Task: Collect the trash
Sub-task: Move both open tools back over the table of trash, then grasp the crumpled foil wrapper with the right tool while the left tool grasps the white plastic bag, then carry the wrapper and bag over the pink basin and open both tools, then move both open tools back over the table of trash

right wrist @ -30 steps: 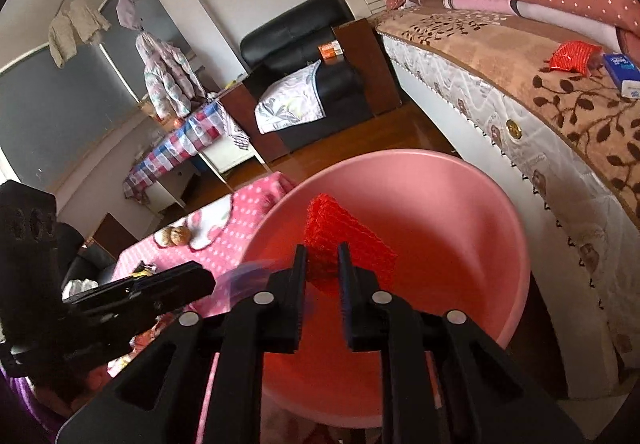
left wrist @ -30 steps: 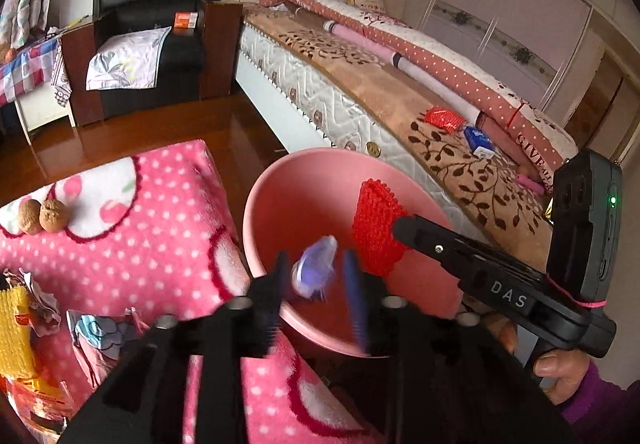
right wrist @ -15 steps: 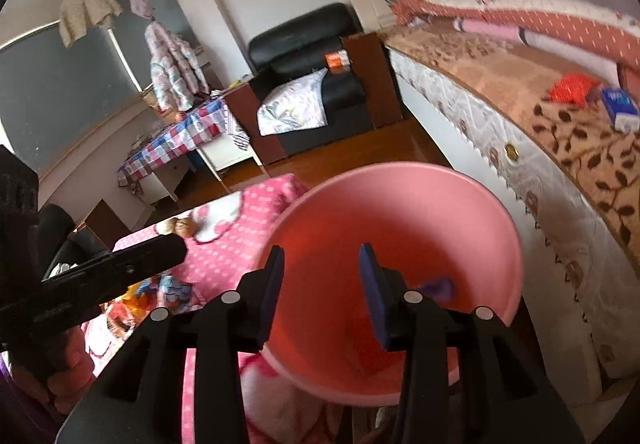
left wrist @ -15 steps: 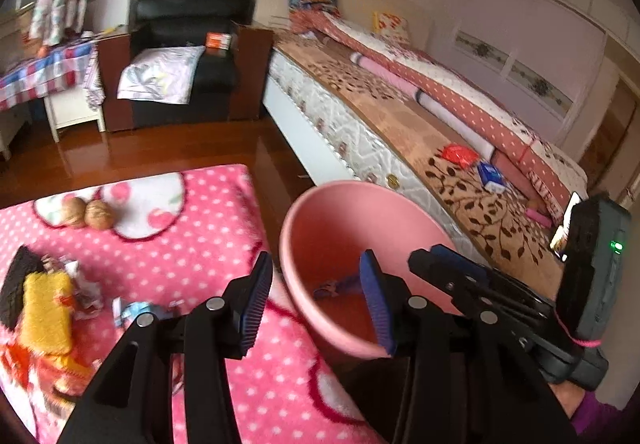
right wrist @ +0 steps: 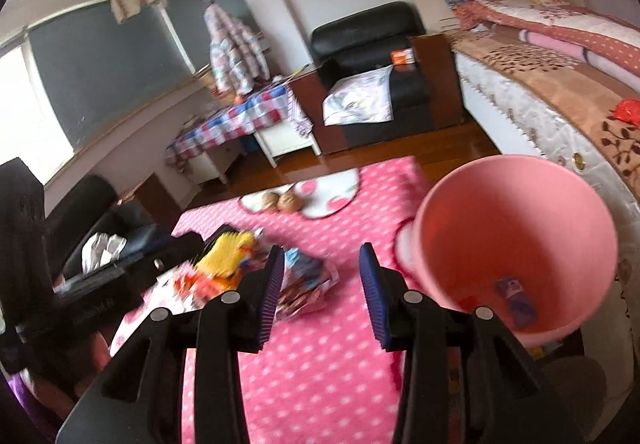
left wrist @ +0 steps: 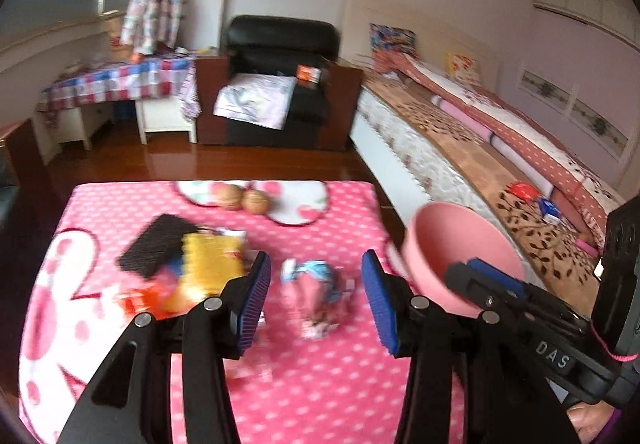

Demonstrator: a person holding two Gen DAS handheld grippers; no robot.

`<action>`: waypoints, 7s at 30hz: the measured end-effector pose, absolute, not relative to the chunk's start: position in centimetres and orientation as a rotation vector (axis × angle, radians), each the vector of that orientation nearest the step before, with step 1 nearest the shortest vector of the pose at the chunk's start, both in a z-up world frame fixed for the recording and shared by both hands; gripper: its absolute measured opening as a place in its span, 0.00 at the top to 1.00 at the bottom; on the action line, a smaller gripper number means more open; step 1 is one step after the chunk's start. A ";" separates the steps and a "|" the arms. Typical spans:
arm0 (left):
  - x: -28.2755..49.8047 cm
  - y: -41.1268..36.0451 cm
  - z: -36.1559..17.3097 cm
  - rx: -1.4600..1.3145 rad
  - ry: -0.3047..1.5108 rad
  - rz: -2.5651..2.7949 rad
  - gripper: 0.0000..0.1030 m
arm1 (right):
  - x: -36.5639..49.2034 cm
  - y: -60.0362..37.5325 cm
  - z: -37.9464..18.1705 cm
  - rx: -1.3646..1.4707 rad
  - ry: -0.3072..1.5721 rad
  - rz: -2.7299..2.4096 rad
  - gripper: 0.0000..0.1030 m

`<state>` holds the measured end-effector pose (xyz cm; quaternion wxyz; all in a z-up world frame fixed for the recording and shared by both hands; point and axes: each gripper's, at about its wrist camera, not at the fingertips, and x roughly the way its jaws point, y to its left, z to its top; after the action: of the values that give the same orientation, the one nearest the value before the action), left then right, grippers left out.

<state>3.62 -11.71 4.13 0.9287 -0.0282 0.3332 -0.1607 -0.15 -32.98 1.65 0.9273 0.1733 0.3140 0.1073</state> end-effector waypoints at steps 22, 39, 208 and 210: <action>1.9 2.0 -0.2 -0.112 0.730 -0.072 0.54 | -1.8 -24.0 0.7 0.175 0.777 0.484 0.62; 7.3 2.7 -5.7 -0.187 0.872 -0.094 0.54 | 4.0 -25.3 -1.4 0.154 0.836 0.313 0.62; 6.4 -2.3 0.9 -0.062 0.693 -0.213 0.59 | 4.4 -28.4 1.4 0.280 0.731 0.294 0.68; 6.6 -1.2 0.6 -0.061 0.697 -0.187 0.59 | 4.9 -27.4 1.4 0.282 0.748 0.323 0.68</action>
<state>6.57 -1.15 0.61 0.9351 -0.0297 0.3410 -0.0916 4.95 -27.35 1.39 0.9085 0.1369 0.3625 0.1566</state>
